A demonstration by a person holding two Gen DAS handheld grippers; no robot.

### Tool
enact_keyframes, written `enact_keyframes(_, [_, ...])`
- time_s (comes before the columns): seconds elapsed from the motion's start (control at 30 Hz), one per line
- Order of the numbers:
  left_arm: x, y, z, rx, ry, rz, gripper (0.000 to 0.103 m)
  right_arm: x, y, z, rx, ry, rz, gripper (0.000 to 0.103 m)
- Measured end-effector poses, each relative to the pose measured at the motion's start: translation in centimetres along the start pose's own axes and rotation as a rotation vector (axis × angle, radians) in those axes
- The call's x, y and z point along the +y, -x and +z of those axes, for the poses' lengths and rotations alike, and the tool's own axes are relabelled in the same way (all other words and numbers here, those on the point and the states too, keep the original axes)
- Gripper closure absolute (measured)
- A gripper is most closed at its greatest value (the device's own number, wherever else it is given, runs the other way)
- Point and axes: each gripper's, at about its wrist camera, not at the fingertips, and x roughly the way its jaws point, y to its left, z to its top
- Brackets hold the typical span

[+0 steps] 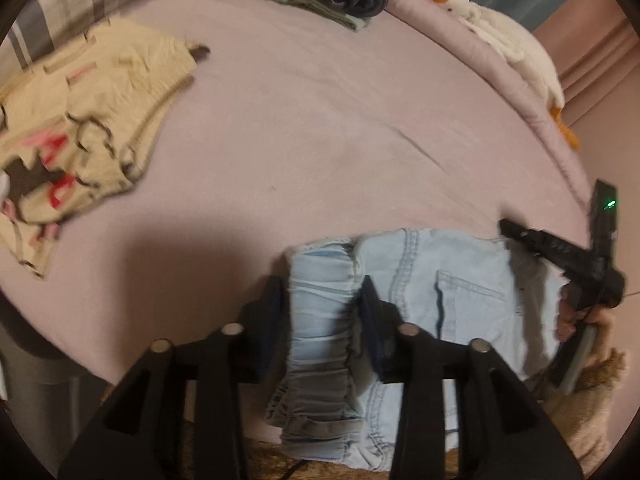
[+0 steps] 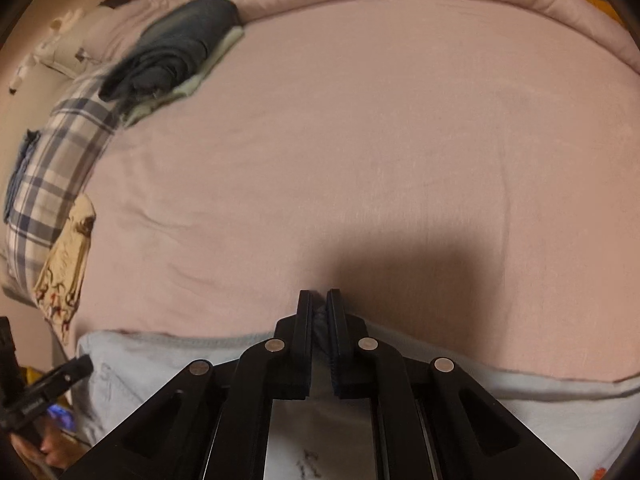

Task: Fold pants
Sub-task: 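Open both grippers and release the jeans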

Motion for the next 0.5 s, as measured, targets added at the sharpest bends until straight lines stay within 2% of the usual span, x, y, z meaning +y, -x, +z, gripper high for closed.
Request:
enact_keyframes(0.07, [-0.2, 0.5, 0.1, 0.001, -0.012, 0.006, 0.057, -0.2, 0.7, 0.1, -0.002, 0.007, -0.013, 0.093])
enact_keyframes(0.13, [-0.7, 1.7, 0.3, -0.018, -0.015, 0.012, 0.045, -0.9, 2.1, 0.1, -0.015, -0.001, -0.038, 0.072])
enact_keyframes(0.17, [-1.2, 2.8, 0.5, -0.054, -0.018, 0.012, 0.037, -1.6, 3.2, -0.1, -0.042, -0.016, -0.053, 0.051])
enact_keyframes(0.2, [-1.7, 3.6, 0.6, -0.083, -0.023, 0.012, 0.034, -2.6, 4.8, -0.4, -0.085, -0.037, -0.056, 0.044])
enact_keyframes(0.3, [-3.6, 5.4, 1.2, -0.131, -0.047, -0.018, 0.032, -6.7, 9.2, -1.7, -0.148, -0.119, -0.077, 0.044])
enact_keyframes(0.4, [-7.6, 5.5, 2.0, -0.138, -0.108, -0.123, 0.032, -12.6, 13.4, -4.1, -0.198, -0.248, -0.139, 0.043])
enact_keyframes(0.5, [-12.6, 3.2, 2.5, -0.095, -0.192, -0.175, 0.033, -19.1, 16.6, -7.3, -0.228, -0.39, -0.28, 0.041])
